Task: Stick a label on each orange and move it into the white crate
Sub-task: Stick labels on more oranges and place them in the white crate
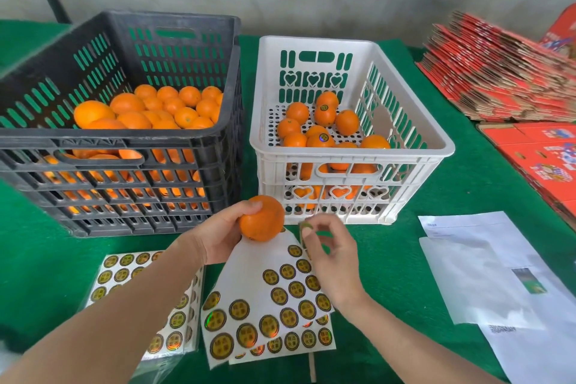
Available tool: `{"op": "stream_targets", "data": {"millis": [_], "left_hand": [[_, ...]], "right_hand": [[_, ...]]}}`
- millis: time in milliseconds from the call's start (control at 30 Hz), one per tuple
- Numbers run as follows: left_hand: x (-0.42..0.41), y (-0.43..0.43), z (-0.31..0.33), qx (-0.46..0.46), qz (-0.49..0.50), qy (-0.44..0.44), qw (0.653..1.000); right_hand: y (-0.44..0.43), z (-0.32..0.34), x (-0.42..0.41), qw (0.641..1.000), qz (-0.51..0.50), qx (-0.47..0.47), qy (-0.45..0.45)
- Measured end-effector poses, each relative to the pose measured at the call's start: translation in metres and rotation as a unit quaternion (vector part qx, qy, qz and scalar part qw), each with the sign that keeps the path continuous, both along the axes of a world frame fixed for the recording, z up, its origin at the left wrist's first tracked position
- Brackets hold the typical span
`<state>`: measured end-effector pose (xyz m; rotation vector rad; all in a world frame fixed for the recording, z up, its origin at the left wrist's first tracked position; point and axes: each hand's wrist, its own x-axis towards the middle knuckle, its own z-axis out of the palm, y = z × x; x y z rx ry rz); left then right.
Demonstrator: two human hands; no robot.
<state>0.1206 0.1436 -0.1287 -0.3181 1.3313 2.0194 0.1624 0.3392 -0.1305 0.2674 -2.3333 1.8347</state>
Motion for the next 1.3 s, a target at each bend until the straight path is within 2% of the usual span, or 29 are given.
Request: {"op": "stream_targets", "data": {"millis": [67,133,233,300,367,533,633,733,800,867,1000,1200,1300], "left_hand": [[0.001,-0.002,0.0,-0.006,-0.022,0.008,1.0],[0.002,-0.001,0.0,-0.029,-0.06,0.023,0.998],[0.002,-0.002,0.006,-0.108,-0.105,0.075,0.986],[0.002,-0.008,0.007,-0.141,-0.075,0.098,0.982],[0.004,-0.014,0.003,-0.134,-0.01,0.095,0.986],[0.018,-0.01,-0.002,0.024,0.121,-0.033,0.992],[0.026,-0.001,0.0,0.097,0.154,-0.083,0.98],[0.031,0.006,0.005,0.135,0.151,-0.097,0.974],[0.033,0.01,0.009,0.133,0.148,-0.083,0.977],[0.034,0.013,0.012,0.135,0.14,-0.064,0.979],[0.035,0.014,0.019,0.144,0.11,-0.021,0.983],[0.035,0.018,0.022,0.146,0.119,0.01,0.982],[0.035,0.018,0.023,0.158,0.118,0.02,0.98]], "right_hand": [[0.001,0.002,-0.008,0.983,0.014,-0.035,-0.18],[-0.001,-0.002,-0.013,0.959,0.045,-0.055,-0.275],[-0.004,-0.015,-0.016,0.969,0.026,-0.006,-0.244],[-0.004,-0.025,-0.016,0.978,0.002,0.043,-0.206],[-0.001,-0.034,-0.015,0.978,-0.029,0.064,-0.196],[0.002,-0.046,-0.006,0.972,-0.084,0.085,-0.203],[-0.001,-0.036,-0.003,0.978,-0.09,0.125,-0.142],[-0.007,-0.002,-0.008,0.99,-0.062,0.068,-0.107],[-0.012,0.027,-0.014,0.99,-0.009,-0.02,-0.136],[-0.015,0.049,-0.018,0.981,0.053,-0.066,-0.172],[-0.02,0.068,-0.018,0.975,0.107,-0.027,-0.193],[-0.024,0.066,-0.016,0.979,0.124,0.055,-0.152],[-0.026,0.065,-0.014,0.981,0.122,0.067,-0.136]]}}
